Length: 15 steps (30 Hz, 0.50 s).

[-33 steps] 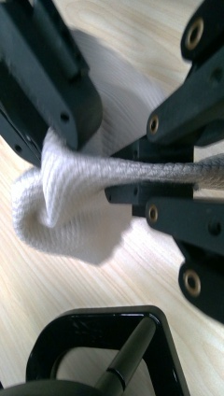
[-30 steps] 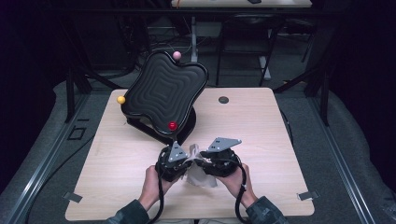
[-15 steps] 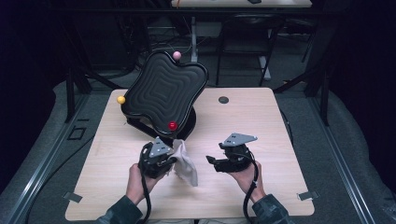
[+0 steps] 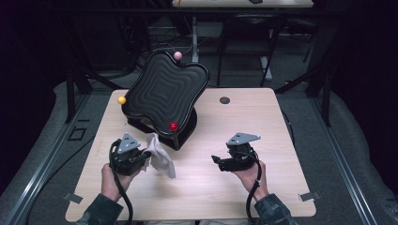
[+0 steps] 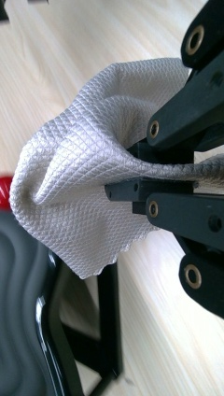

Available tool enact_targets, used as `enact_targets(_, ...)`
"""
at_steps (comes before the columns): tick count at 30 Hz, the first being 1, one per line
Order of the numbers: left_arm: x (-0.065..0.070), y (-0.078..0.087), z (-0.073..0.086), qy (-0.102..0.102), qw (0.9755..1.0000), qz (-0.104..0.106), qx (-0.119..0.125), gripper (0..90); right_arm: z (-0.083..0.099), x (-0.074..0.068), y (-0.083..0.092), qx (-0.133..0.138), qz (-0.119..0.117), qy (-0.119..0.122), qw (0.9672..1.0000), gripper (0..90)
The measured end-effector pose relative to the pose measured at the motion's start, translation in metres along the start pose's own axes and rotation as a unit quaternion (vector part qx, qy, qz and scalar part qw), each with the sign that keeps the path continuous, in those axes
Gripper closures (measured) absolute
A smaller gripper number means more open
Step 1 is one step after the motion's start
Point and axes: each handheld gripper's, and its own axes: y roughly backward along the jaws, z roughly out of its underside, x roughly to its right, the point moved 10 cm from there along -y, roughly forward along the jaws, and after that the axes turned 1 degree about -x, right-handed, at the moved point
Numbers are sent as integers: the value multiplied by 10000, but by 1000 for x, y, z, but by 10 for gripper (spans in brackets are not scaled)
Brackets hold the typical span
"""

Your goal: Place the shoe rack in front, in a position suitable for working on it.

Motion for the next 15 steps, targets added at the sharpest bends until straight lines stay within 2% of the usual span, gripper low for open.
enact_targets(2,-5,2,2,55,10000,-52,-15,867,0,1,0,-8,26,3,10000,243)
enact_targets(3,-15,7,6,151,9997,-178,-44,867,1,2,-1,-26,20,-9,10000,235)
enact_targets(4,-15,7,6,151,9997,-178,-44,867,2,3,-1,-28,27,-23,10000,236)
enact_targets(5,-26,14,12,255,9992,-309,-84,867,2,4,-1,-29,46,-23,10000,234)
enact_targets(6,-33,18,15,322,9987,-375,-103,867,2,4,-1,-28,65,-27,10000,232)
enact_targets(7,-33,18,15,322,9987,-375,-103,867,2,4,-1,-28,65,-27,10000,232)
enact_targets(8,-40,23,19,379,9981,-466,-145,867,3,5,-1,-32,81,-13,10000,230)
enact_targets(10,-51,29,27,473,9966,-640,-217,867,4,7,-1,-44,114,-39,9999,229)
enact_targets(11,-64,35,39,559,9948,-767,-375,867,4,8,-2,-1,141,-51,9999,227)
enact_targets(12,-64,35,39,559,9948,-767,-375,867,4,8,-2,-1,141,-51,9999,227)
enact_targets(15,-83,35,65,807,9903,-849,-746,867,6,10,-3,-67,150,-76,9998,228)
